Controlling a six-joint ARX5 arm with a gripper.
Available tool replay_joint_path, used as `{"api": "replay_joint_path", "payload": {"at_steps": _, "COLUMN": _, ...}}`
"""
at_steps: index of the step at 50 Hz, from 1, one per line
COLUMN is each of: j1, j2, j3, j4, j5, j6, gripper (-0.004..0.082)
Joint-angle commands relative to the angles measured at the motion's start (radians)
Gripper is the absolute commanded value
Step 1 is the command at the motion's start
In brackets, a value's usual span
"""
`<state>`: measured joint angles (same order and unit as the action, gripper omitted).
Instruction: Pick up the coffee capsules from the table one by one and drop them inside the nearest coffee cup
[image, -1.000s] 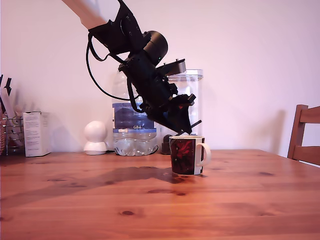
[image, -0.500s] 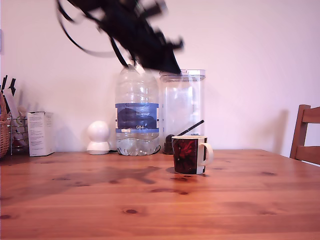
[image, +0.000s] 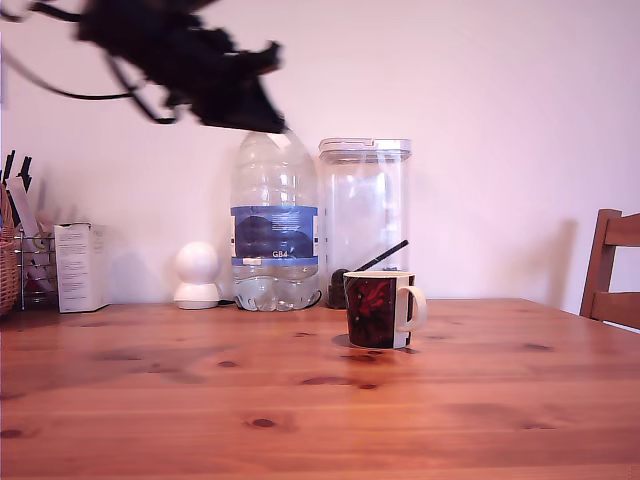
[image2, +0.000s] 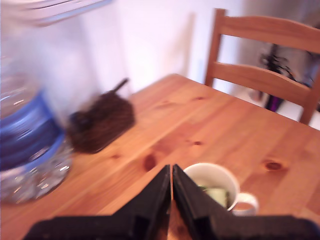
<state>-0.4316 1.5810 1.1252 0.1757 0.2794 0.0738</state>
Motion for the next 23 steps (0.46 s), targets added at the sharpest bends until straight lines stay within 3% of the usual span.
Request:
{"api": "replay_joint_path", "payload": {"at_steps": 1, "j1": 0.018, "j2": -0.037, "j3": -0.053, "j4": 0.036, "j5": -0.004, "j6": -0.021, "gripper": -0.0024}}
{"api": "replay_joint_path", "payload": {"at_steps": 23, "j1": 0.094, "j2": -0.166, "j3": -0.264, "j4": 0.107, "j5": -0.057, "j6": -0.055, "gripper": -0.0024}}
